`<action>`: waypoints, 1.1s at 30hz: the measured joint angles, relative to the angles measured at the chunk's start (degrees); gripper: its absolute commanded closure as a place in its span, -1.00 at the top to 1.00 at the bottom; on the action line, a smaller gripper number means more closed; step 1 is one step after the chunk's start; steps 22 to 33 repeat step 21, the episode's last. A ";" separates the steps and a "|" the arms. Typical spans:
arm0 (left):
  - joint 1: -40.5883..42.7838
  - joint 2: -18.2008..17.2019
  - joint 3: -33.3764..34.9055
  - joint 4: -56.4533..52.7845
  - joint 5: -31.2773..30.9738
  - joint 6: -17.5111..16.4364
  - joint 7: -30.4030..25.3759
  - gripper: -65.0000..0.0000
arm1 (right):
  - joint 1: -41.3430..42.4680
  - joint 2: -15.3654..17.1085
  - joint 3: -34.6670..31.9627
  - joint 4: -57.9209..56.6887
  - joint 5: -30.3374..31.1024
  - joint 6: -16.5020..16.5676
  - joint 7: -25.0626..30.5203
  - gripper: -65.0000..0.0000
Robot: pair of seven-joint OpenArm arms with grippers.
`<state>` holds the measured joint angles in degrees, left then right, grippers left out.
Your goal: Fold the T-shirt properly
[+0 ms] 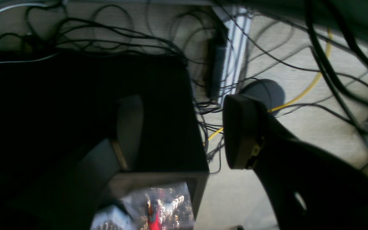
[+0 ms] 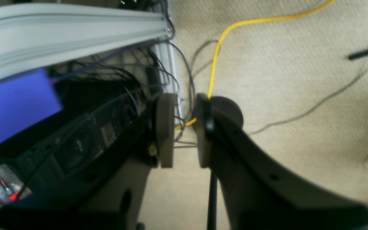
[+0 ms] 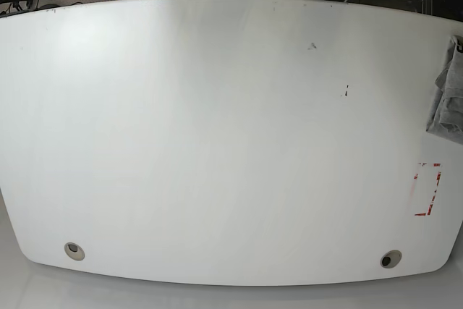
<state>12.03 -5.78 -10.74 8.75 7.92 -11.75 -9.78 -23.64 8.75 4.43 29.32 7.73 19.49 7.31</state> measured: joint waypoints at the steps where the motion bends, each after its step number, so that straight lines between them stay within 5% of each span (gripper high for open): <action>1: -1.07 0.00 0.04 -1.09 -0.02 1.18 -0.17 0.13 | 1.07 0.17 0.02 -1.60 0.07 0.00 -0.42 -0.64; 4: -3.61 0.37 0.04 -4.31 0.26 5.22 0.22 0.13 | 4.37 0.81 0.02 -5.51 0.02 -0.46 -2.56 -0.64; 11: -5.86 0.85 1.53 -8.22 0.24 7.15 1.53 0.13 | 9.14 1.40 0.48 -9.07 -5.62 -0.31 -1.90 -0.64; 14: -5.86 1.53 1.53 -8.17 0.24 9.38 3.06 0.13 | 9.09 1.44 0.33 -9.16 -6.71 -3.02 -1.81 -0.64; 33: -5.92 2.03 1.55 -5.88 0.24 9.40 3.89 0.13 | 9.38 1.53 0.24 -9.40 -7.45 -3.87 -2.51 -0.64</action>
